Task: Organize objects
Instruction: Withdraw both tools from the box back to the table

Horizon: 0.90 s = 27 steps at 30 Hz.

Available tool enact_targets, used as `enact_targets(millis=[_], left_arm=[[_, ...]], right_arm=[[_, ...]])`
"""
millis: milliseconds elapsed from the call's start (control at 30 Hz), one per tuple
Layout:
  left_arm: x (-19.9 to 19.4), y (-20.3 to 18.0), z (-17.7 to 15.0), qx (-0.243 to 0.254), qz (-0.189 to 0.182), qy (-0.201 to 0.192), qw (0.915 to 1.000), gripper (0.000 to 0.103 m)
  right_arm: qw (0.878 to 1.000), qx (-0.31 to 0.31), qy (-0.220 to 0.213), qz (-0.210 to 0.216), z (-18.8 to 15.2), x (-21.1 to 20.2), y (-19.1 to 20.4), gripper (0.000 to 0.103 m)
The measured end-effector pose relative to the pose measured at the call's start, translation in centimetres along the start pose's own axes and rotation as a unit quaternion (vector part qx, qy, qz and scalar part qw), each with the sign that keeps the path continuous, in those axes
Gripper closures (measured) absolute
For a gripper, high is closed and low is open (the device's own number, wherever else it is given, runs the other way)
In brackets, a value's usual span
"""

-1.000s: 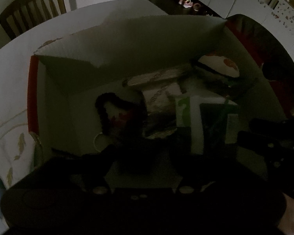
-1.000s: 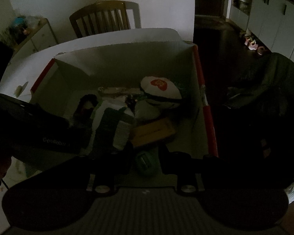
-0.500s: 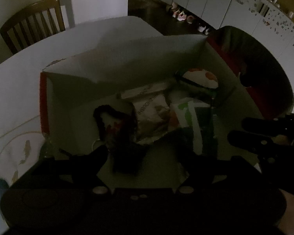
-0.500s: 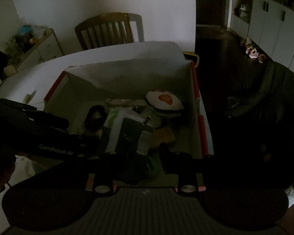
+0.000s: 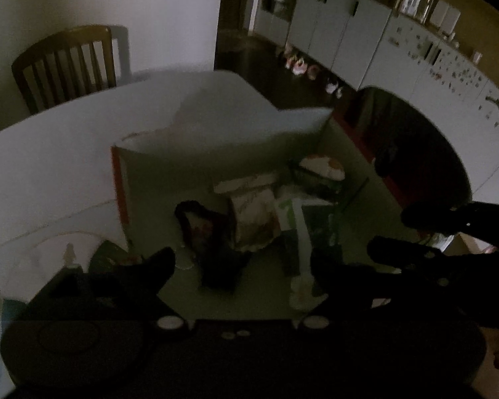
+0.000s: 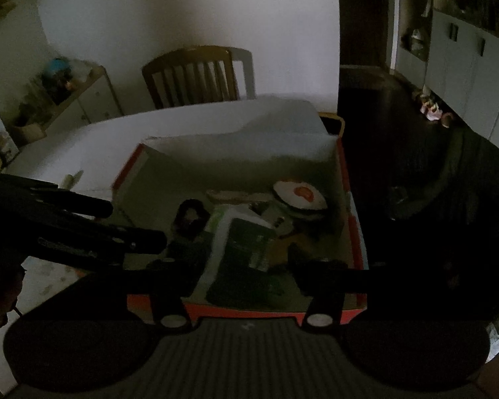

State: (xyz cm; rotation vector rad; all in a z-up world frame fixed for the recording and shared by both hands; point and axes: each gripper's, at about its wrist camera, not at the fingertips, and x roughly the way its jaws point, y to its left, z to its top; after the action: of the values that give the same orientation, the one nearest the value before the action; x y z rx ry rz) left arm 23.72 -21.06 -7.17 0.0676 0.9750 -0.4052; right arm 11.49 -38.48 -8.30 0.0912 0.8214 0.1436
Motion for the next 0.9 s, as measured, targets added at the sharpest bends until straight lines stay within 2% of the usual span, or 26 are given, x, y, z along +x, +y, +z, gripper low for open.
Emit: enact_targets(millis=[267, 433, 600, 900], left_arm=[[-4.1, 2.2, -1.3, -0.013, -0.008, -0.047, 0.9988, 0.008], [-6.6, 4.6, -2.1, -0.026, -0.004, -0.077, 0.9967, 0.001], [-8.4, 7.8, -3.0, -0.038, 0.007, -0.092, 0.995, 0.0], [-10.4, 16.6, -4.2, -0.077, 0.041, -0.103, 0.9909, 0.0]], right_arm=[[0.999, -0.005, -0.026, 0.021, 0.4, -1.8, 3.1, 0.031], [0.998, -0.02, -0.045, 0.035, 0.7, -2.2, 6.2, 0.018], [0.997, -0.028, -0.045, 0.054, 1.0, -1.4, 9.8, 0.017], [0.995, -0.057, -0.028, 0.082, 1.3, 1.5, 18.3, 0.017]])
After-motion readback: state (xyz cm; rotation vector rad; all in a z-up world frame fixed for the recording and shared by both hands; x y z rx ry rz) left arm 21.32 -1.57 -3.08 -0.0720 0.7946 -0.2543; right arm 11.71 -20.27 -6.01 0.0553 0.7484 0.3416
